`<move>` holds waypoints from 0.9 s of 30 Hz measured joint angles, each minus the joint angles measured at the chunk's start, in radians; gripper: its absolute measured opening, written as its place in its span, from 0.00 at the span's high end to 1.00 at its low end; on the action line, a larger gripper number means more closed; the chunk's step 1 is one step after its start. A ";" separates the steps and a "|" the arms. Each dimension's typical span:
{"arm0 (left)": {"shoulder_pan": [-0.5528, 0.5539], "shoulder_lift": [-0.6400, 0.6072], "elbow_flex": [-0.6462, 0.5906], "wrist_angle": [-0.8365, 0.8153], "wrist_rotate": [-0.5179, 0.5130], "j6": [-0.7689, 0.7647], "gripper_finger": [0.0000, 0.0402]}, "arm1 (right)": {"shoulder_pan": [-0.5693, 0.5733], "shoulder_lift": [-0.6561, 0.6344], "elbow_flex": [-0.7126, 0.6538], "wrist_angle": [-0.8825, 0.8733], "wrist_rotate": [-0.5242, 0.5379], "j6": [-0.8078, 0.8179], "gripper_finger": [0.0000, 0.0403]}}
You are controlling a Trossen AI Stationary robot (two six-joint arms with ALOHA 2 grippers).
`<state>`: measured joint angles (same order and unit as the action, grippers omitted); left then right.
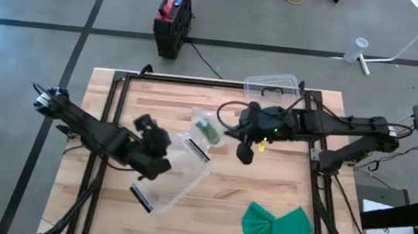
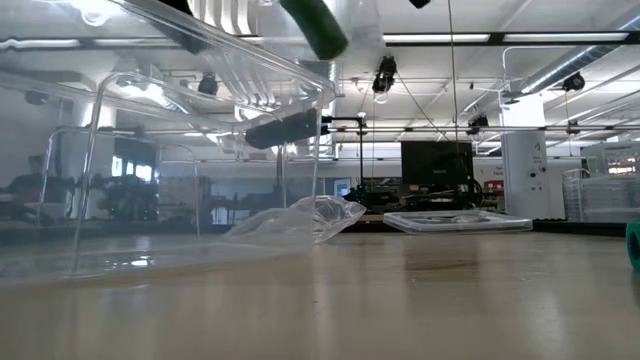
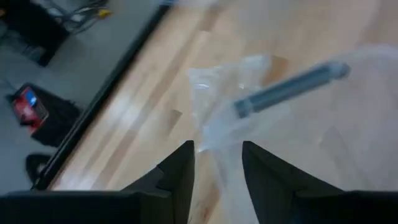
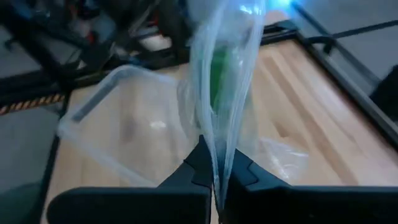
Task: Roll bandage
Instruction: Put the transparent zip bag into the transparent bin
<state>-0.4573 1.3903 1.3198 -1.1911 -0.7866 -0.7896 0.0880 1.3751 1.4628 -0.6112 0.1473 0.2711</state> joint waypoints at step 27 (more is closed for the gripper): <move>-0.055 -0.231 -0.777 1.740 -0.094 0.571 0.24 | 0.117 0.062 0.010 0.190 -0.012 0.080 1.00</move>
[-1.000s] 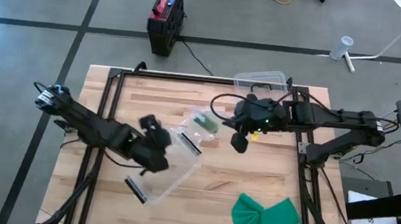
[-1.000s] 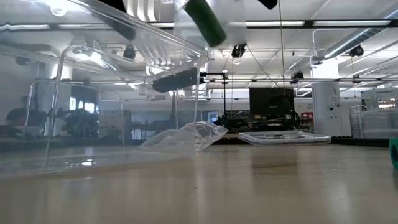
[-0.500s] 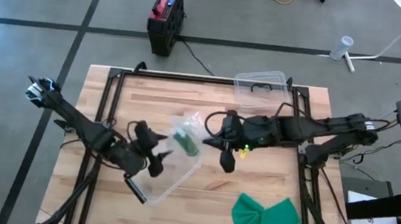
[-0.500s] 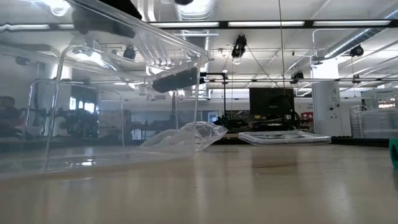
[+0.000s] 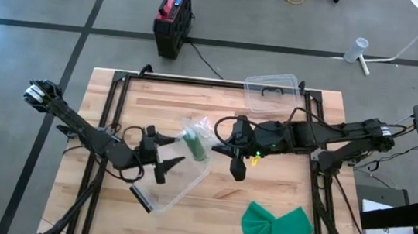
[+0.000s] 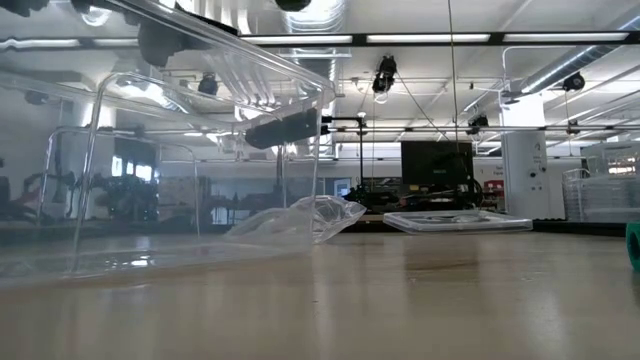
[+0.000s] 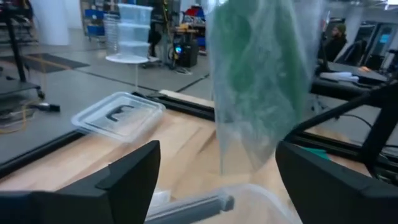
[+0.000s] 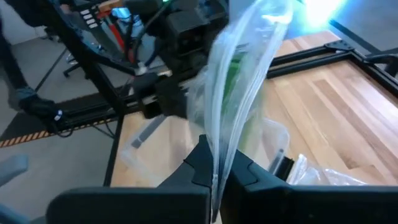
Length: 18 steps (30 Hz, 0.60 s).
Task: Roll bandage
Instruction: Put the transparent zip bag into the transparent bin
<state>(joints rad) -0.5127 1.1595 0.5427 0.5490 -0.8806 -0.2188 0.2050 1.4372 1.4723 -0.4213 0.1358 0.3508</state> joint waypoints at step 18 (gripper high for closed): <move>0.037 0.055 0.053 -0.038 0.138 0.113 0.90 | 0.000 0.014 0.022 -0.035 -0.081 -0.115 1.00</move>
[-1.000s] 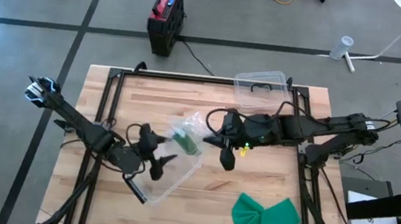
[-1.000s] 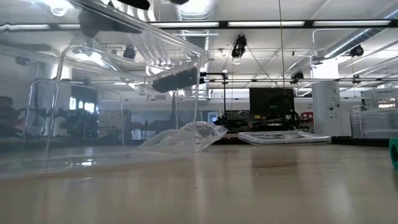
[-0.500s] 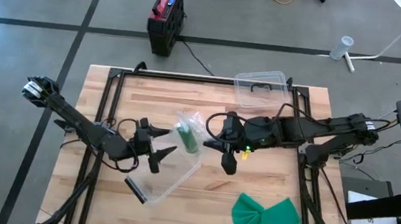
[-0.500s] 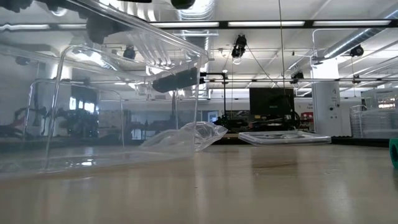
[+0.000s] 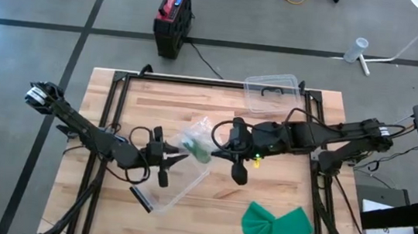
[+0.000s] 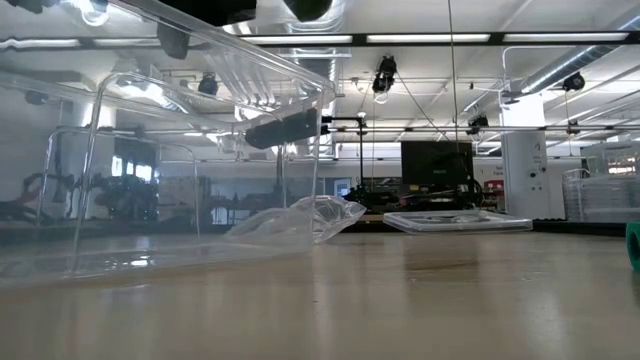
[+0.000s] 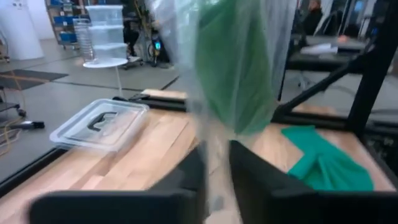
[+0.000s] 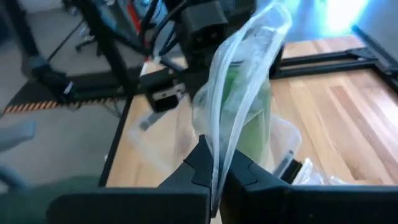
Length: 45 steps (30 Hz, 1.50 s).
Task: Roll bandage
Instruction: Put the transparent zip bag into the transparent bin
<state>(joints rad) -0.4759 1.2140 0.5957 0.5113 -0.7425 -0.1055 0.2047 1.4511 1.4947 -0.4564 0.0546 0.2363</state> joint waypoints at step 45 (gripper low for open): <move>-0.100 -0.063 0.472 -1.507 -0.105 -0.570 0.52 | 0.007 0.251 0.089 0.057 0.028 0.375 1.00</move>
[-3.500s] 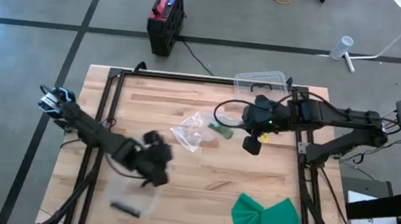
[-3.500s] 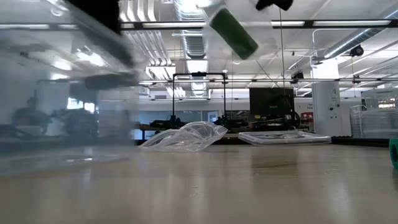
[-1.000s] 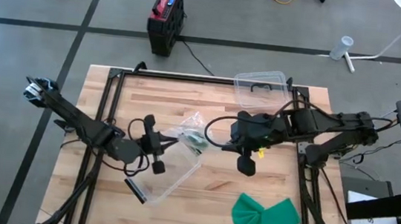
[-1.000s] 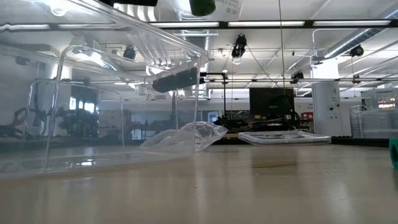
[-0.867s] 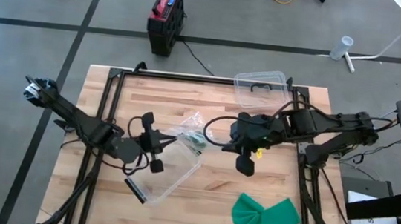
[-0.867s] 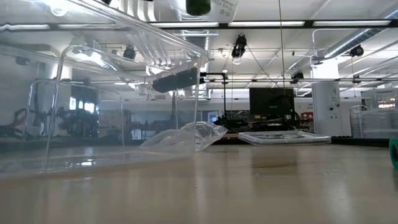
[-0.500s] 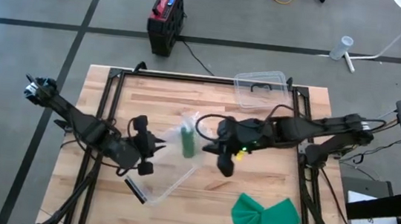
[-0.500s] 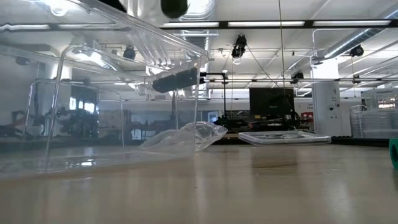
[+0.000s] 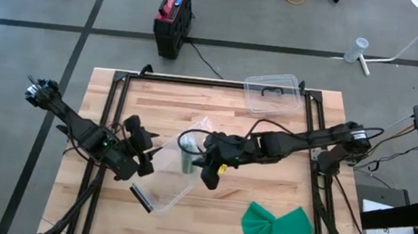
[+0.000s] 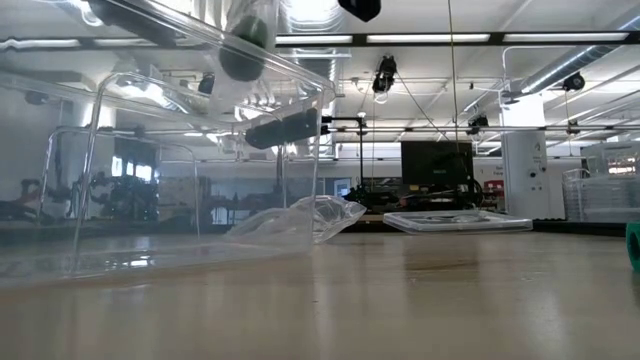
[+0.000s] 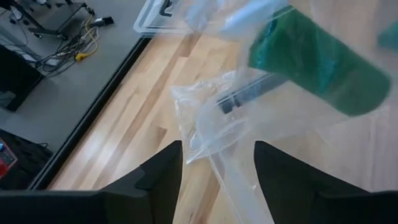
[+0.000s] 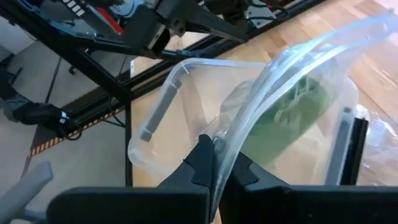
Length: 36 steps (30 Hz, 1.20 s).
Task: Roll bandage
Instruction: Put the transparent zip bag into the transparent bin
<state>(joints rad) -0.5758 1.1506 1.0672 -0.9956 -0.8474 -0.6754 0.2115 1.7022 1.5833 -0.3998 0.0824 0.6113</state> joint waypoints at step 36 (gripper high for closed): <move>0.010 0.240 -0.089 0.308 0.135 0.003 0.50 | -0.031 0.116 0.030 -0.285 0.092 -0.235 0.82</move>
<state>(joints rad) -0.5661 1.3901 0.9787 -0.6871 -0.7128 -0.6720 0.1802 1.8179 1.6131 -0.6846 0.1743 0.3768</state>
